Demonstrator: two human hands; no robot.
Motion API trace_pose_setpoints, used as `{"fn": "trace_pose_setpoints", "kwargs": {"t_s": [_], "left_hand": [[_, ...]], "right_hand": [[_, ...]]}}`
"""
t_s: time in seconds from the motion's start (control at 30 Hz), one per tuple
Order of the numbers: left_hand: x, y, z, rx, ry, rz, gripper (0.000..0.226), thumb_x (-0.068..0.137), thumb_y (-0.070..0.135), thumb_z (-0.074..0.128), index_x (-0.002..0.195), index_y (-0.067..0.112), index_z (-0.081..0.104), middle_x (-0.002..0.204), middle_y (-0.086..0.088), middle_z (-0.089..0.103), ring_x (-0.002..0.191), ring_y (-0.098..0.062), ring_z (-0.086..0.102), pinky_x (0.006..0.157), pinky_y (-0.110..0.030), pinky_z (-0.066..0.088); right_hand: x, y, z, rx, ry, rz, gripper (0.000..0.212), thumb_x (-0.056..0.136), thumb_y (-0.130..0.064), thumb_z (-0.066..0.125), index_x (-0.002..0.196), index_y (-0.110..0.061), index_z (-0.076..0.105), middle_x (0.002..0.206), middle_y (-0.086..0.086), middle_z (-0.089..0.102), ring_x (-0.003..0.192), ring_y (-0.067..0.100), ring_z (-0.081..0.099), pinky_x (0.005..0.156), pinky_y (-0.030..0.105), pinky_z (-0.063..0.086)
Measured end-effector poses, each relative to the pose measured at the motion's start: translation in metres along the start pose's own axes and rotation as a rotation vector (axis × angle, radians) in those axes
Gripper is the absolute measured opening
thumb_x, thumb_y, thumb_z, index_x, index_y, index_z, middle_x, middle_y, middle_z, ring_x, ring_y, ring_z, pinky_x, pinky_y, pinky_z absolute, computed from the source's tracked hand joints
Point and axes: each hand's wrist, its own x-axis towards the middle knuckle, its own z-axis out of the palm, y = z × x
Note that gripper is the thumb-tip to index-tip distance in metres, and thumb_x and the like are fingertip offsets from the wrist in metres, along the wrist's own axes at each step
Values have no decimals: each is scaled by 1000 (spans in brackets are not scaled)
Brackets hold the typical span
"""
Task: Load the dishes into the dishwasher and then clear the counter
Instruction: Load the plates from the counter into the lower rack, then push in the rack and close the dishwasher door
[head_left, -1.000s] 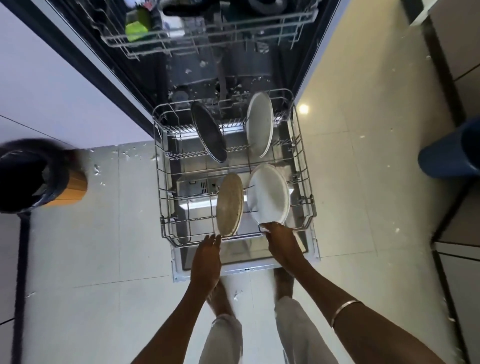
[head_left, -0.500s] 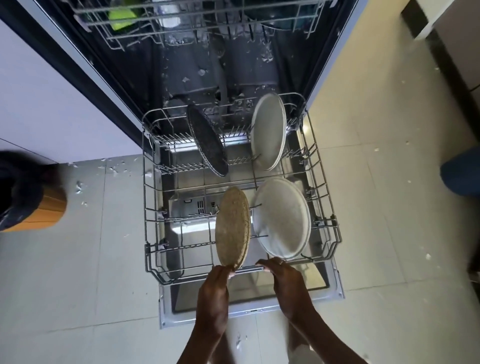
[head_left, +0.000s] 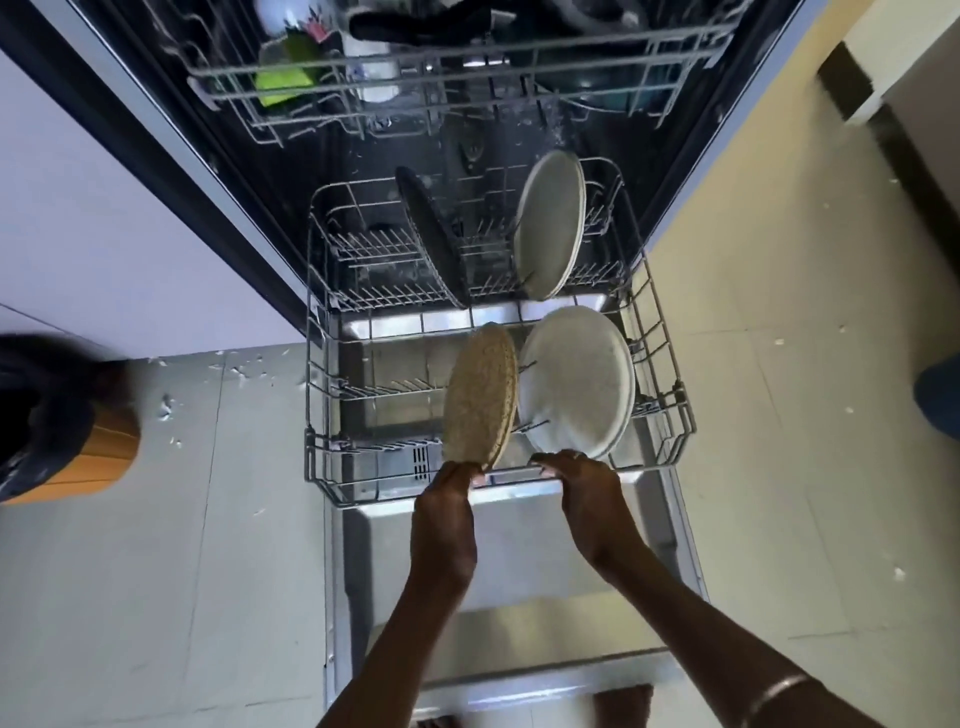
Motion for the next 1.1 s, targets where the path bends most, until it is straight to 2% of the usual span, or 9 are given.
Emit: {"fn": "trace_pose_setpoints", "kwargs": {"t_s": [0.13, 0.3, 0.4, 0.5, 0.67, 0.77, 0.87, 0.97, 1.1], "left_hand": [[53, 8, -3, -83, 13, 8, 23, 96, 10, 50, 103, 21, 69, 109, 1, 70, 98, -16, 64, 86, -33, 55], [119, 26, -5, -74, 90, -18, 21, 94, 5, 54, 98, 15, 72, 104, -3, 72, 92, -12, 64, 76, -8, 41], [154, 36, -7, -175, 106, -20, 20, 90, 8, 52, 90, 11, 73, 92, -10, 73, 87, -23, 66, 80, -31, 52], [188, 43, -10, -138, 119, 86, 26, 86, 14, 47, 85, 4, 71, 81, -15, 71, 83, -30, 68, 68, -40, 53], [245, 52, -13, 18, 179, 197, 26, 84, 4, 50, 62, 18, 51, 63, -8, 63, 64, -23, 62, 53, -25, 31], [276, 57, -13, 89, 179, 261, 21, 81, 6, 46, 66, 9, 60, 67, -13, 65, 66, -27, 64, 55, -26, 39], [312, 63, -11, 26, 202, 219, 22, 88, 1, 48, 71, 4, 63, 67, -11, 64, 57, -17, 59, 49, -14, 38], [340, 69, -15, 81, 208, 183, 18, 89, 7, 52, 89, 4, 69, 85, -15, 67, 78, -31, 64, 68, -33, 51], [345, 62, -11, 194, 255, 239, 17, 87, 9, 56, 91, 8, 73, 87, -15, 72, 84, -28, 68, 73, -37, 51]], "right_hand": [[51, -11, -4, 53, 115, -8, 48, 84, -7, 36, 114, -16, 73, 106, 7, 73, 96, 19, 69, 87, 18, 45], [114, -10, -3, 33, 116, -62, 50, 80, 16, 56, 114, -16, 73, 111, 8, 73, 101, 22, 69, 96, 26, 46], [152, -12, -9, 47, 128, -72, 46, 82, 13, 53, 113, -16, 74, 109, 9, 73, 100, 22, 69, 92, 20, 44], [187, -15, -16, 60, 151, -82, 46, 83, 15, 53, 112, -14, 74, 109, 9, 74, 99, 19, 70, 91, 17, 43], [254, -14, -12, 74, 177, -120, 38, 86, 9, 55, 110, -12, 75, 109, 9, 74, 101, 18, 70, 94, 21, 50], [288, -11, -11, 39, 209, -155, 23, 87, -5, 65, 105, -12, 77, 103, 11, 75, 96, 23, 72, 90, 33, 56], [323, -11, -12, -30, 246, -199, 34, 83, 2, 57, 107, -13, 76, 102, 13, 75, 94, 29, 71, 86, 40, 57], [348, -13, -10, -79, 275, -196, 42, 82, 10, 54, 110, -13, 75, 106, 12, 74, 95, 28, 71, 87, 39, 58], [348, -9, -1, -31, 320, -204, 44, 84, 11, 51, 113, -13, 74, 107, 10, 74, 93, 25, 72, 86, 40, 59]]}}
